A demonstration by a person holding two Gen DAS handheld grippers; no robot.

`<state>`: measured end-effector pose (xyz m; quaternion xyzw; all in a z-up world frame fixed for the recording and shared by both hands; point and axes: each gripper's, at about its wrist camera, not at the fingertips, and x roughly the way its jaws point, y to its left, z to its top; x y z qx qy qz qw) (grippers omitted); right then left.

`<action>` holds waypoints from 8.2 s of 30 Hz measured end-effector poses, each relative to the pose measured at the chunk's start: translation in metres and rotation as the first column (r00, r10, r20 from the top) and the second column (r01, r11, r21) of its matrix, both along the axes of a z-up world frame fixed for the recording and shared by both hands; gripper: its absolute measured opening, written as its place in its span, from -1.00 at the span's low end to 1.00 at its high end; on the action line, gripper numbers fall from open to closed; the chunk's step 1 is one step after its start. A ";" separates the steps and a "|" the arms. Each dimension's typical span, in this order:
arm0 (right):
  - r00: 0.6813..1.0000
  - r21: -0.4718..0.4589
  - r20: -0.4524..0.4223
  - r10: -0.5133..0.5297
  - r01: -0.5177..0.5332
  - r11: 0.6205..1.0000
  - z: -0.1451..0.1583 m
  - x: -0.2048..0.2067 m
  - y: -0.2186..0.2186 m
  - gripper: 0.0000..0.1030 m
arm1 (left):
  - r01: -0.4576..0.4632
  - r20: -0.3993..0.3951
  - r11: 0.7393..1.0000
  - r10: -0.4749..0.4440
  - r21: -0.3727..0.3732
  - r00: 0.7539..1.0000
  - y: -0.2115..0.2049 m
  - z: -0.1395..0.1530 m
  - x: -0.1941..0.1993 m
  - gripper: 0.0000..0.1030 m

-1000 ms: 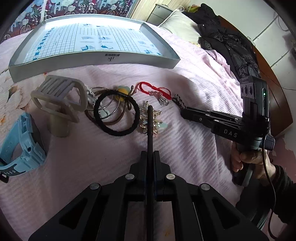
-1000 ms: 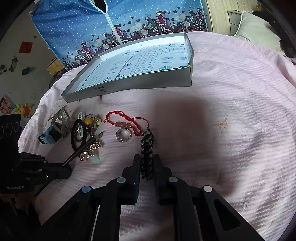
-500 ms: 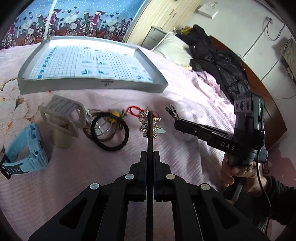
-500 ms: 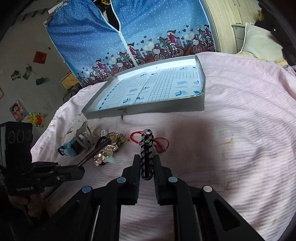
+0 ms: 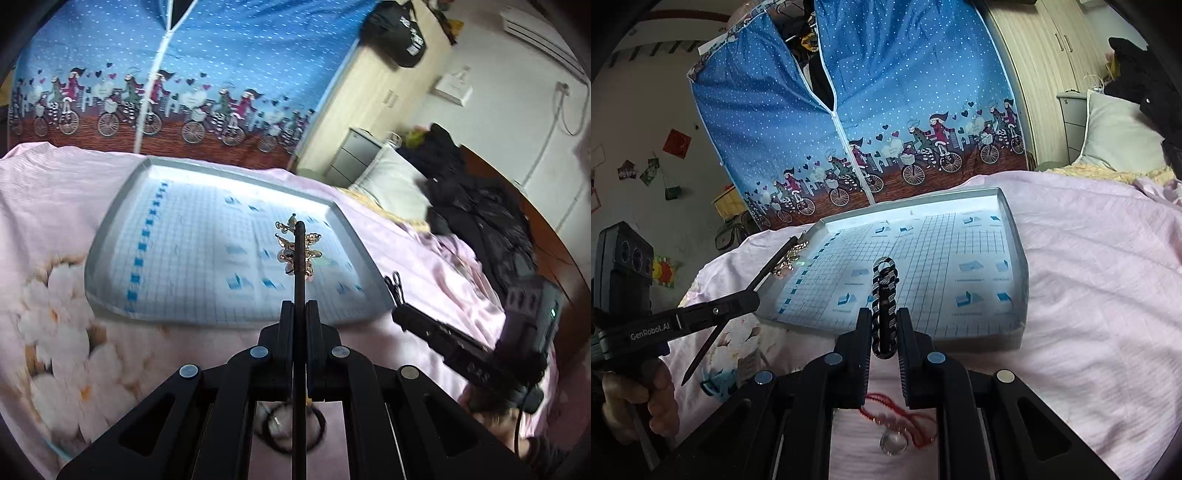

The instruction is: Organize jewelry

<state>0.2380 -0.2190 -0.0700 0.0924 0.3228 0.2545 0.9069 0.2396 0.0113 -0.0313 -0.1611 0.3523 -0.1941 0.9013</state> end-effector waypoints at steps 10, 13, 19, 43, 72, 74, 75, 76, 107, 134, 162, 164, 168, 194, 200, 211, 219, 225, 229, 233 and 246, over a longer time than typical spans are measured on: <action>0.996 -0.059 -0.064 -0.060 0.056 0.997 -0.028 0.040 0.008 -0.75 | -0.021 -0.093 1.000 0.022 0.007 0.995 0.022 -0.029 0.059 -0.94; 0.996 -0.073 -0.071 -0.063 0.058 0.996 -0.037 0.040 0.008 -0.75 | -0.029 -0.130 1.000 0.027 -0.013 0.991 0.029 -0.039 0.063 -0.94; 0.995 -0.081 -0.067 -0.069 0.063 0.995 -0.039 0.037 0.008 -0.74 | -0.036 -0.162 0.998 0.027 -0.054 0.986 0.041 -0.043 0.067 -0.94; 0.965 -0.058 0.245 -0.093 0.110 0.992 0.053 -0.043 -0.009 1.00 | -0.247 0.276 0.963 0.210 0.107 0.938 0.026 0.044 -0.057 0.98; 0.974 -0.149 0.225 -0.042 0.077 0.986 0.048 -0.210 -0.011 1.00 | -0.306 0.180 0.932 0.273 0.195 0.945 0.022 0.028 -0.250 0.98; 0.982 -0.149 0.184 -0.035 0.063 0.987 0.040 -0.208 -0.008 1.00 | -0.317 0.154 0.921 0.288 0.226 0.945 0.022 0.022 -0.250 0.98; 0.986 -0.152 0.163 -0.032 0.057 0.987 0.036 -0.205 -0.007 1.00 | -0.318 0.140 0.917 0.291 0.243 0.946 0.021 0.020 -0.248 0.98; 0.989 -0.155 0.146 -0.032 0.054 0.986 0.033 -0.203 -0.006 1.00 | -0.316 0.121 0.913 0.294 0.260 0.948 0.020 0.016 -0.246 0.98; 0.973 -0.149 -0.193 0.128 -0.157 0.976 -0.035 -0.091 0.037 -0.08 | -0.081 -0.159 0.945 0.137 0.316 0.978 0.043 -0.044 -0.104 0.15; 0.948 -0.015 -0.285 0.140 -0.151 0.988 -0.065 -0.051 0.053 -0.82 | -0.023 -0.233 0.931 0.115 0.364 0.966 0.036 -0.074 -0.079 -0.60; 0.989 0.052 -0.097 0.108 -0.103 0.993 -0.021 -0.069 0.036 -0.87 | -0.057 -0.016 0.990 0.060 0.131 0.998 0.025 -0.010 -0.127 -0.69; 0.993 0.059 -0.074 0.087 -0.083 0.995 -0.016 -0.067 0.030 -0.87 | -0.057 0.027 0.991 0.054 0.117 0.998 0.022 -0.003 -0.127 -0.69; 0.999 0.074 -0.042 0.026 -0.023 0.997 -0.006 -0.054 0.020 -0.87 | -0.048 0.034 0.999 0.047 0.010 0.998 0.014 0.013 -0.102 -0.69; 0.974 0.075 -0.065 -0.218 0.222 0.972 -0.035 0.021 -0.041 -0.87 | 0.032 0.006 0.991 -0.033 0.127 0.999 -0.041 -0.044 0.048 -0.69; 0.973 0.059 -0.062 -0.224 0.228 0.972 -0.036 0.022 -0.040 -0.85 | 0.019 -0.003 0.988 -0.018 0.153 1.000 -0.042 -0.049 0.051 -0.69; 0.973 0.012 -0.004 -0.230 0.230 0.973 -0.014 0.006 -0.038 -0.36 | -0.078 0.061 0.992 0.072 0.101 0.996 -0.026 -0.015 0.026 0.04; 0.969 -0.042 0.111 -0.219 0.225 0.974 0.022 -0.039 -0.036 0.55 | -0.116 0.183 0.990 0.100 0.079 0.978 -0.013 0.040 -0.029 0.91; 0.963 -0.022 0.178 -0.200 0.207 0.978 0.045 -0.078 -0.032 0.97 | -0.193 0.328 0.971 0.137 0.144 0.935 -0.007 0.067 -0.095 0.97; 0.956 -0.028 0.226 -0.189 0.200 0.979 0.054 -0.108 -0.029 1.00 | -0.213 0.337 0.957 0.138 0.197 0.931 0.000 0.059 -0.139 0.97; 0.942 -0.040 0.281 -0.184 0.203 0.978 0.063 -0.141 -0.029 1.00 | -0.243 0.301 0.947 0.174 0.209 0.938 0.007 0.051 -0.168 0.97; 0.938 -0.123 0.315 -0.144 0.190 0.974 0.059 -0.220 -0.026 1.00 | -0.280 0.226 0.922 0.223 0.267 0.948 0.016 0.032 -0.242 0.97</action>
